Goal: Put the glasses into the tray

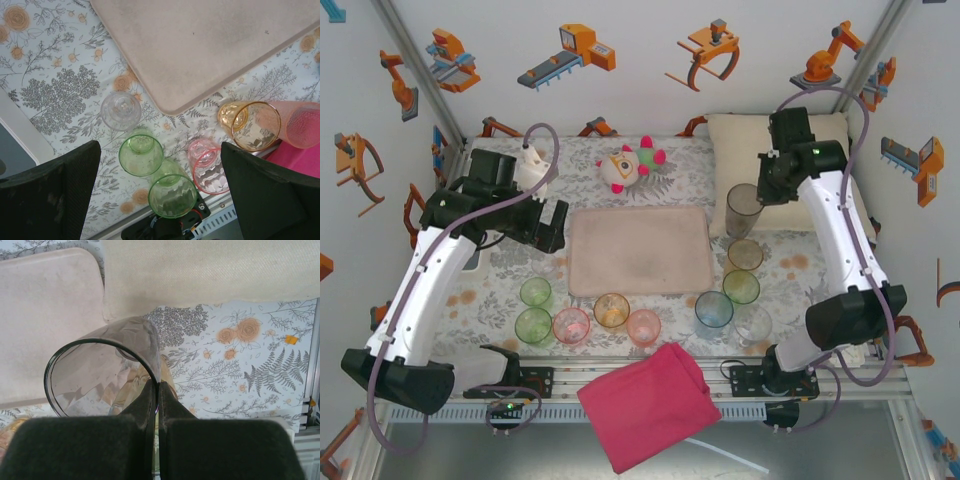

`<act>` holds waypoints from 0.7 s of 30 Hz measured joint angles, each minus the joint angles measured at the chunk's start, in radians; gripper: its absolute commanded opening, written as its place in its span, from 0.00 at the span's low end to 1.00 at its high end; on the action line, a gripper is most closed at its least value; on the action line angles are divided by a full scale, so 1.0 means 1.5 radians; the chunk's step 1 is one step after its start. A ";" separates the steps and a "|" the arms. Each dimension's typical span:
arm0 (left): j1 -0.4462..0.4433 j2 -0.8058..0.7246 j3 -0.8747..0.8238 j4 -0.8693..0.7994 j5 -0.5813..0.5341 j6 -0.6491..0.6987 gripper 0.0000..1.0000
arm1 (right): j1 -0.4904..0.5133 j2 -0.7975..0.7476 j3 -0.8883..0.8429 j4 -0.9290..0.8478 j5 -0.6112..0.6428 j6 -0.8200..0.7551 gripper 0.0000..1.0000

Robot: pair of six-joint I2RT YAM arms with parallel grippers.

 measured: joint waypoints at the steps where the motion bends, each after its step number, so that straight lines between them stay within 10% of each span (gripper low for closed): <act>1: 0.001 0.000 0.000 0.000 0.000 0.000 0.97 | 0.000 -0.002 0.000 -0.002 0.000 0.000 0.00; 21: 0.014 -0.002 0.000 0.000 0.003 0.000 0.97 | 0.105 -0.004 0.117 -0.057 0.001 0.008 0.00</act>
